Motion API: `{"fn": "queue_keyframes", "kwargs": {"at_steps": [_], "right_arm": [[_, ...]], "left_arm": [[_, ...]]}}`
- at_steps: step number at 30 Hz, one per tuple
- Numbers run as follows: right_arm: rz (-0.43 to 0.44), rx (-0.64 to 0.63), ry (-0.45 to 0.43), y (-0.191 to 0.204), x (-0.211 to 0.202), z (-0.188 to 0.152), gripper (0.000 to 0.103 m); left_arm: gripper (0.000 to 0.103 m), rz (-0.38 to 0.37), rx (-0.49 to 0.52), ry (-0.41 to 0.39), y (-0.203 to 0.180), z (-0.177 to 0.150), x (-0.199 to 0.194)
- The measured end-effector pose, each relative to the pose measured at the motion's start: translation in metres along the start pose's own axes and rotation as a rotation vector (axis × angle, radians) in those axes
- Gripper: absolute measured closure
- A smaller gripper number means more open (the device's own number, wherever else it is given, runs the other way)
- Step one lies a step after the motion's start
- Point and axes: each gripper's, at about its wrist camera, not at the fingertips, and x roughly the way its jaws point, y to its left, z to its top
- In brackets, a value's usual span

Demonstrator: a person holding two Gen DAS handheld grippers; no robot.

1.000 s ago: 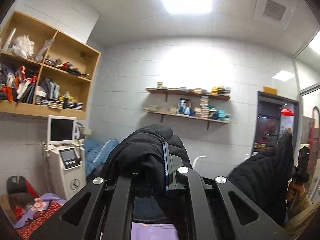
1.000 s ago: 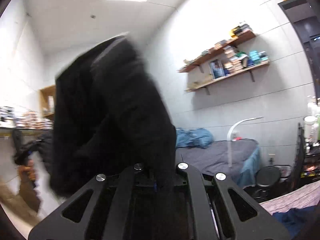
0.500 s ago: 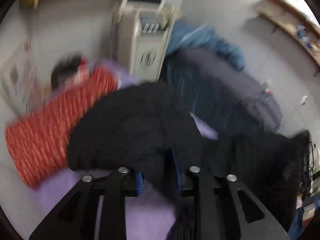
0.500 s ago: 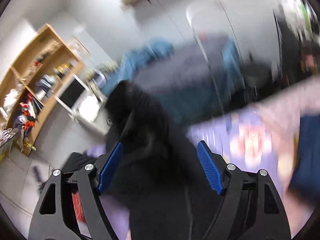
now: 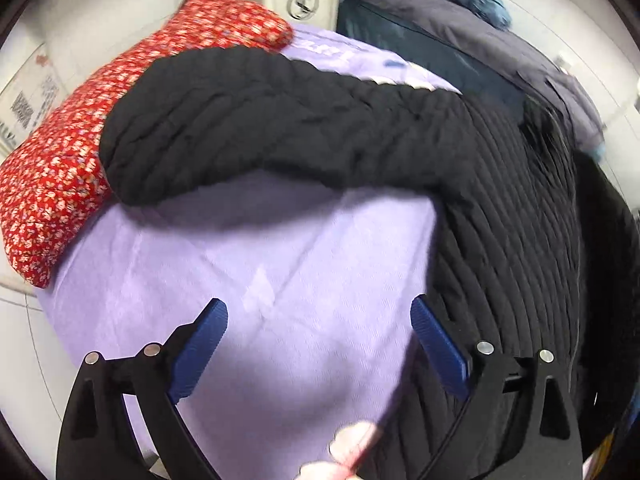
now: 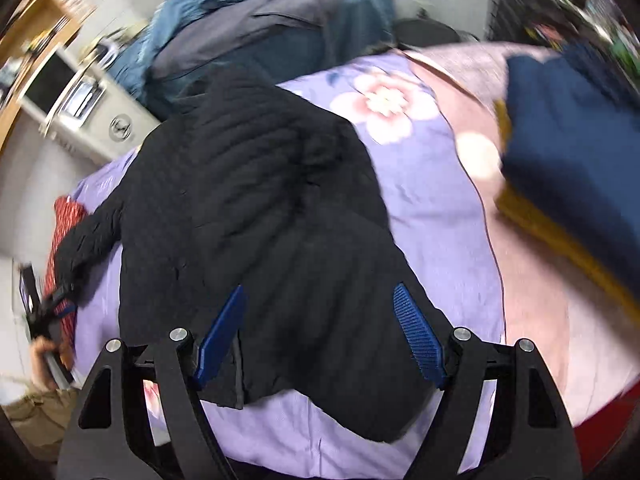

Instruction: Fold large clothes

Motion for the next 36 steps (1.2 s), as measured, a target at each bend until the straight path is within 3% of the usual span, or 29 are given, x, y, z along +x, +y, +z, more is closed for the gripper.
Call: {"fn": "queue_keyframes", "kwargs": {"at_steps": [3, 6, 10, 12, 14, 15, 18, 22, 25, 28, 30, 31, 32, 33, 34, 35, 36], "right_arm": [[0.031, -0.057, -0.002, 0.019, -0.003, 0.004, 0.027], [0.024, -0.265, 0.051, 0.061, 0.002, -0.018, 0.027], [-0.197, -0.582, 0.097, 0.099, 0.038, -0.053, 0.027], [-0.263, -0.632, 0.099, 0.095, 0.051, -0.058, 0.028], [-0.299, -0.651, 0.111, 0.084, 0.058, -0.058, 0.057], [-0.274, -0.642, 0.11, 0.076, 0.055, -0.056, 0.081], [-0.23, -0.604, 0.064, 0.054, 0.033, -0.038, 0.095], [-0.27, -0.603, -0.063, 0.024, -0.028, 0.024, 0.098], [-0.412, -0.654, -0.182, 0.002, -0.073, 0.084, 0.098], [-0.541, -0.614, -0.269, -0.027, -0.101, 0.149, 0.097], [-0.689, -0.49, -0.342, -0.057, -0.117, 0.201, 0.097], [-0.76, -0.405, -0.369, -0.07, -0.125, 0.221, 0.09], [-0.762, -0.344, -0.38, -0.077, -0.131, 0.231, 0.086], [-0.687, -0.269, -0.394, -0.083, -0.139, 0.238, 0.076], [-0.515, -0.187, -0.421, -0.086, -0.146, 0.238, 0.058], [-0.381, -0.143, -0.44, -0.086, -0.147, 0.232, 0.048], [-0.294, -0.13, -0.444, -0.082, -0.143, 0.226, 0.034]], "left_arm": [[0.011, -0.011, 0.047, 0.048, -0.015, -0.018, 0.003], [0.011, -0.028, 0.06, 0.08, -0.023, -0.032, 0.008], [0.011, -0.071, 0.072, 0.113, -0.038, -0.052, 0.01], [0.011, -0.085, 0.086, 0.114, -0.046, -0.061, 0.006], [0.011, -0.091, 0.1, 0.115, -0.051, -0.067, 0.004], [0.011, -0.092, 0.104, 0.113, -0.052, -0.071, 0.001], [0.011, -0.078, 0.111, 0.104, -0.052, -0.076, -0.005], [0.011, -0.061, 0.083, 0.103, -0.045, -0.081, -0.01], [0.011, -0.05, 0.072, 0.091, -0.043, -0.082, -0.015], [0.011, -0.049, 0.096, 0.085, -0.049, -0.083, -0.02], [0.011, -0.057, 0.11, 0.084, -0.053, -0.084, -0.022], [0.011, -0.061, 0.118, 0.086, -0.055, -0.086, -0.024], [0.011, -0.063, 0.123, 0.084, -0.056, -0.088, -0.025], [0.011, -0.064, 0.126, 0.081, -0.057, -0.09, -0.026], [0.011, -0.064, 0.126, 0.079, -0.057, -0.092, -0.027], [0.011, -0.061, 0.121, 0.081, -0.055, -0.095, -0.027], [0.011, -0.059, 0.111, 0.086, -0.053, -0.098, -0.025]]}}
